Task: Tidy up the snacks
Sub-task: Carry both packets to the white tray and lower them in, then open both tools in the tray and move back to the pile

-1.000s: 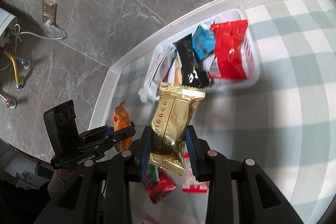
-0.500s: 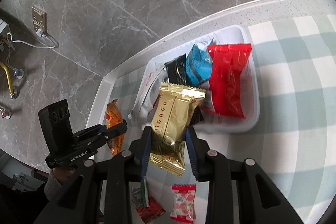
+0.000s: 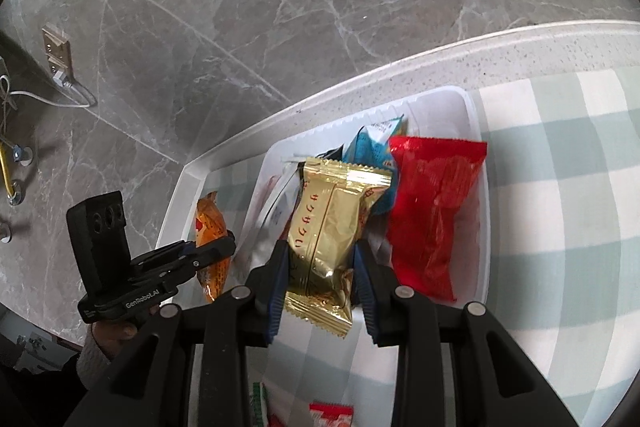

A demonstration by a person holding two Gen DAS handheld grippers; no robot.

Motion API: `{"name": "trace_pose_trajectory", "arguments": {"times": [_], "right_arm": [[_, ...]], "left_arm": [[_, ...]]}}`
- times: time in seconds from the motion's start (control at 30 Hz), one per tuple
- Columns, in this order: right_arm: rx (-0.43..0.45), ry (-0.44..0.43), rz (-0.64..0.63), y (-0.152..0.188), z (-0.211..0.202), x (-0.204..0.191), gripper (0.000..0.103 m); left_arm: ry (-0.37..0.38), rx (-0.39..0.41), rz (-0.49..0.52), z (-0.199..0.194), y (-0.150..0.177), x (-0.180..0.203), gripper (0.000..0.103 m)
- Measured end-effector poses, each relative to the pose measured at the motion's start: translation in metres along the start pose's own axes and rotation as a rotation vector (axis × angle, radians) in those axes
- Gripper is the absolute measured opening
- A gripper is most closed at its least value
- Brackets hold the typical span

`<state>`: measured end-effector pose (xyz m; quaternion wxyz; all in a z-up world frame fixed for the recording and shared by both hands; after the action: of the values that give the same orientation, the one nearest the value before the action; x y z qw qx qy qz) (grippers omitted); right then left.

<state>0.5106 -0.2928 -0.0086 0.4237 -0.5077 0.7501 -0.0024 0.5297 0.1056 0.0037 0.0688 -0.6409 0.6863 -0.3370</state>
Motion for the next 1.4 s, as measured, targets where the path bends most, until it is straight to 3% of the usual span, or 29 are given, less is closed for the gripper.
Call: {"name": "trace_pose_trajectory", "arguments": {"times": [0.63, 0.97, 1.07, 1.17, 1.4], "right_arm": [[-0.031, 0.046, 0.001, -0.011, 0.03, 0.02, 0.036], [-0.025, 0.101, -0.079, -0.014, 0.033, 0.012, 0.037], [-0.017, 0.104, -0.088, -0.015, 0.033, 0.01, 0.042], [-0.007, 0.111, -0.095, -0.015, 0.03, 0.008, 0.048], [0.034, 0.104, -0.1, -0.015, 0.01, 0.0, 0.05]], "left_arm": [[-0.035, -0.036, 0.005, 0.054, -0.024, 0.001, 0.017], [-0.086, -0.043, 0.044, 0.071, -0.024, 0.007, 0.019], [-0.1, -0.031, 0.054, 0.07, -0.026, 0.012, 0.027], [-0.094, -0.012, 0.057, 0.065, -0.028, 0.015, 0.046], [-0.097, 0.025, 0.068, 0.046, -0.03, 0.022, 0.047]]}}
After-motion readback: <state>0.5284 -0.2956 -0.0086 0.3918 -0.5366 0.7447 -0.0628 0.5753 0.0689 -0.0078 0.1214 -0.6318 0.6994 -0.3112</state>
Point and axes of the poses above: each gripper's, at about its wrist camera, not at the fingertips, and z roughly the way its jaws point, x to its right, y to its underside, the point moved 2 cm from there along z, roughly the way its jaws point, and after that the axes turned 3 degrees about x, right-handed, at the moved point
